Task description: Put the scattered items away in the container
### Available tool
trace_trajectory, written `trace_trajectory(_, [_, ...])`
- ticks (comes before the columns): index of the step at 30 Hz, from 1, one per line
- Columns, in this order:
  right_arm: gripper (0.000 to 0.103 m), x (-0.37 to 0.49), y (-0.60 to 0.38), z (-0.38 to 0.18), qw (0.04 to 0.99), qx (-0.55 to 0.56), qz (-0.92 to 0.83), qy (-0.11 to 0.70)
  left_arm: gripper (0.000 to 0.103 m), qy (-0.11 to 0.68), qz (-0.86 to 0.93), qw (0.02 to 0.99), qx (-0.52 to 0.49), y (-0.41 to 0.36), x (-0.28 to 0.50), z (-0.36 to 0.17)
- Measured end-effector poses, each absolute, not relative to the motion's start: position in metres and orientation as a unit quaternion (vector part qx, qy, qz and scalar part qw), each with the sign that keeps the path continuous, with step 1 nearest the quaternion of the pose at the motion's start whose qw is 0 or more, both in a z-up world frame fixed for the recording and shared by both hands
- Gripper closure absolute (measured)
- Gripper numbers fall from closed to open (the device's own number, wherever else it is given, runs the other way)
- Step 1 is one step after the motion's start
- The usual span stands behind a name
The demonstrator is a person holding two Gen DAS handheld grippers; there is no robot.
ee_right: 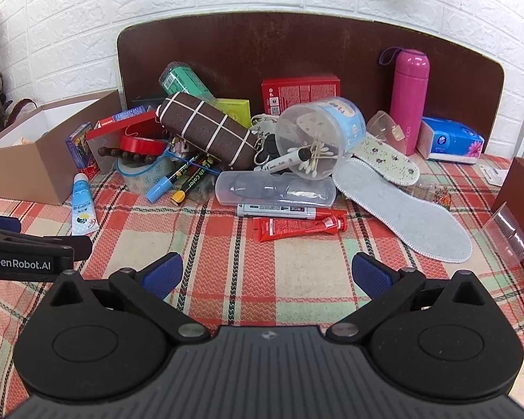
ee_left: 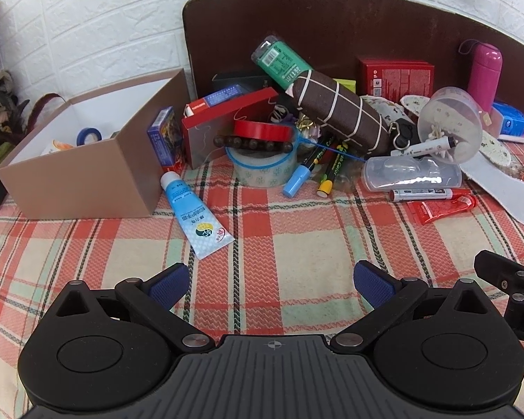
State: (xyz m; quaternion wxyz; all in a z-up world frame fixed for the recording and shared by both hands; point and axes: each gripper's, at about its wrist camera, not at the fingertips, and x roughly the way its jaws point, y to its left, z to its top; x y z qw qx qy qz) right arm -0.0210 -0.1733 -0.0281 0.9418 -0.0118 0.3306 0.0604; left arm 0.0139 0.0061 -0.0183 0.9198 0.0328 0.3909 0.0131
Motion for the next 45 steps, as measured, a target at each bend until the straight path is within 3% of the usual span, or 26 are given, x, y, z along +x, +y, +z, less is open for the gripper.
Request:
trace_trajectory(33, [0.001, 0.06, -0.194, -0.079, 0.917, -0.002, 0.057, 0.395, 0.001, 0.428, -0.036, 0.902, 0.047, -0.021, 0.1, -0.049])
trace_trajectory(36, [0.001, 0.071, -0.204, -0.088, 0.915, 0.004, 0.053, 0.399, 0.004, 0.42, -0.073, 0.904, 0.045, -0.036, 0.12, -0.044])
trace_trajectory(43, [0.001, 0.093, -0.222, -0.107, 0.91, 0.015, 0.062, 0.409, 0.028, 0.448, -0.149, 0.88, 0.052, -0.081, 0.171, -0.059])
trace_trajectory(45, [0.001, 0.097, -0.221, -0.108, 0.914, 0.0, 0.079, 0.397, 0.03, 0.45, -0.172, 0.874, 0.061, -0.091, 0.174, -0.063])
